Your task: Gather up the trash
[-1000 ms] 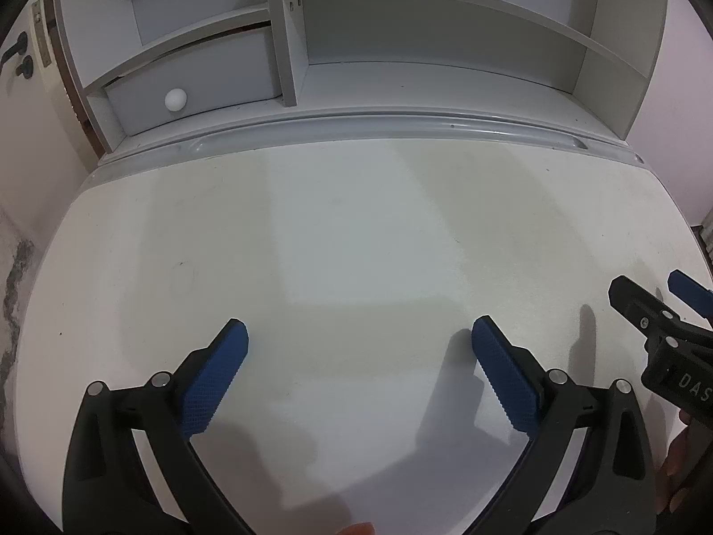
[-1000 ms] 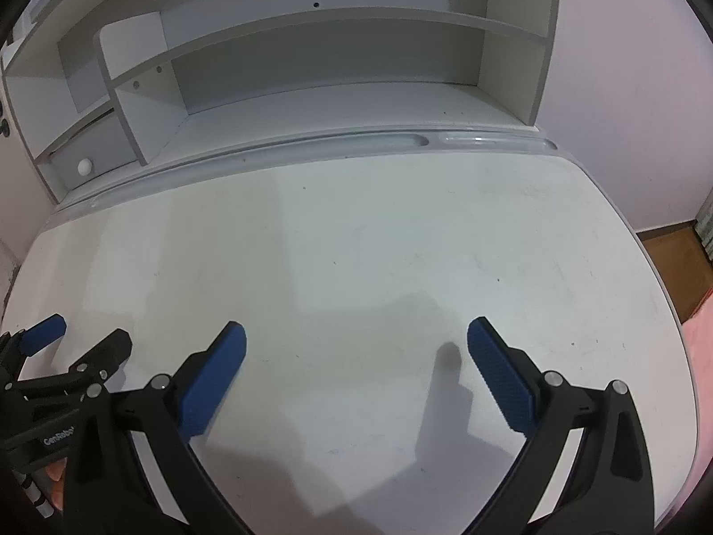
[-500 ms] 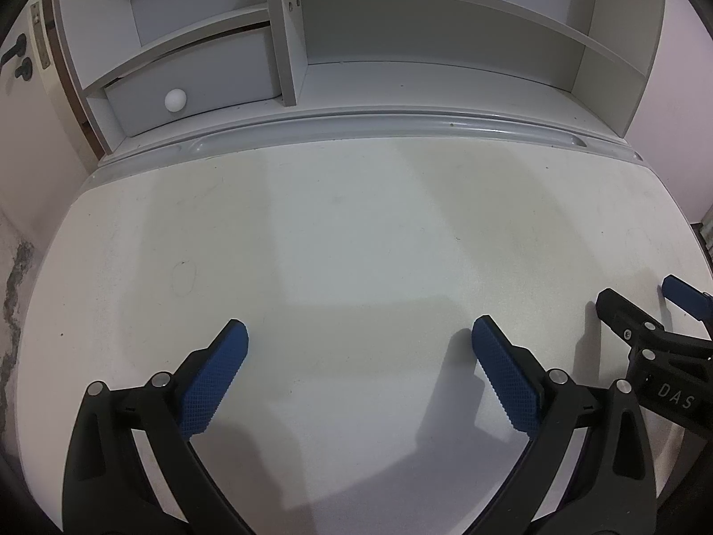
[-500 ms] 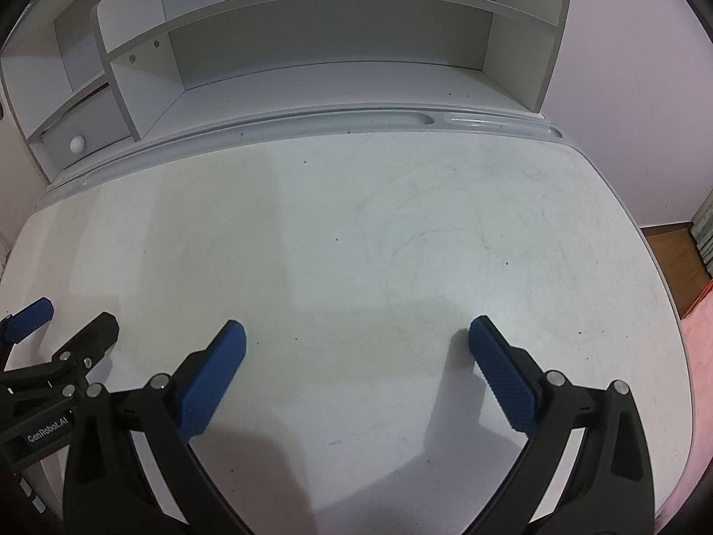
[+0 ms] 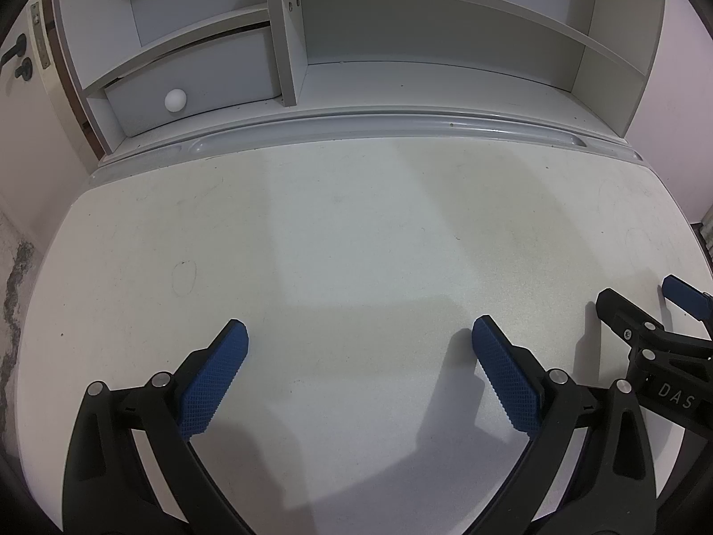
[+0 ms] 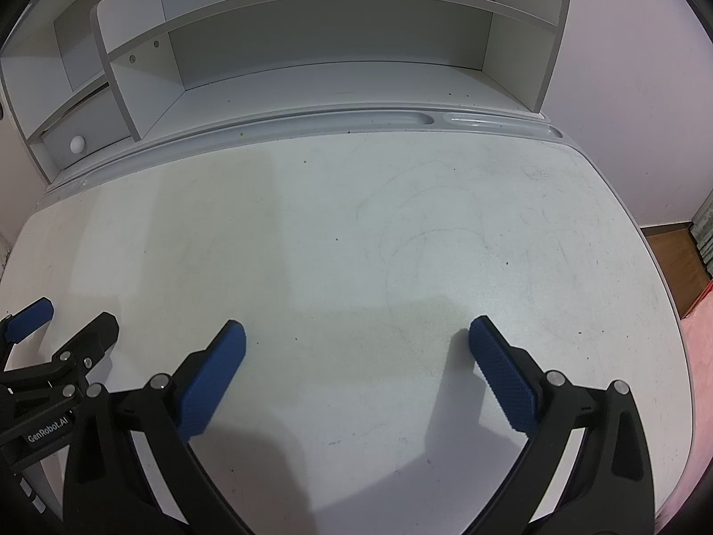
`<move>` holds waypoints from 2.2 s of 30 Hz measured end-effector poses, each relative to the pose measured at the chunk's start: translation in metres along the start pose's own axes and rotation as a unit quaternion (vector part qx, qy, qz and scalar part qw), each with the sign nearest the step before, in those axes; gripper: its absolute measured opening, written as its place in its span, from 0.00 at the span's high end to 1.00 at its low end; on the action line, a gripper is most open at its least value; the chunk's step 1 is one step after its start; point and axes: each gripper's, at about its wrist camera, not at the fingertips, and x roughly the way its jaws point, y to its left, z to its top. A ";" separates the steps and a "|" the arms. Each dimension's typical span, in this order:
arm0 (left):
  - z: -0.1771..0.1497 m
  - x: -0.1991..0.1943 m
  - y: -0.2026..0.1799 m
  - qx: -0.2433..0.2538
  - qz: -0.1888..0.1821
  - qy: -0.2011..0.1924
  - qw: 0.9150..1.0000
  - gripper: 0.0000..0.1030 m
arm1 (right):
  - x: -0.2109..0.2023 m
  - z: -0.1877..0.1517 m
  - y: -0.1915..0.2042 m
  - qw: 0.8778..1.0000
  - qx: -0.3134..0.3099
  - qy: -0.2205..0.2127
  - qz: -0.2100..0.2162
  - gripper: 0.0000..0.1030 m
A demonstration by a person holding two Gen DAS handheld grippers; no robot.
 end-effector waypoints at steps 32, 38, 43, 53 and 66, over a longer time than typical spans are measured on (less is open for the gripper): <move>0.001 0.000 0.000 0.000 0.000 0.000 1.000 0.06 | 0.000 0.000 0.000 1.000 -0.001 0.000 0.000 0.06; 0.001 0.000 0.000 0.000 0.000 0.000 1.000 0.06 | 0.000 0.000 0.000 1.000 -0.001 0.001 0.001 0.06; 0.001 0.000 0.000 0.000 0.000 0.000 1.000 0.06 | 0.000 0.000 0.000 1.000 -0.001 0.001 0.001 0.06; 0.000 0.000 0.001 0.000 0.000 -0.001 1.000 0.06 | 0.000 0.000 0.000 1.000 -0.001 0.001 0.001 0.06; 0.000 0.000 -0.001 -0.012 0.010 -0.001 1.000 0.06 | 0.000 0.001 0.000 1.000 -0.001 0.001 0.001 0.06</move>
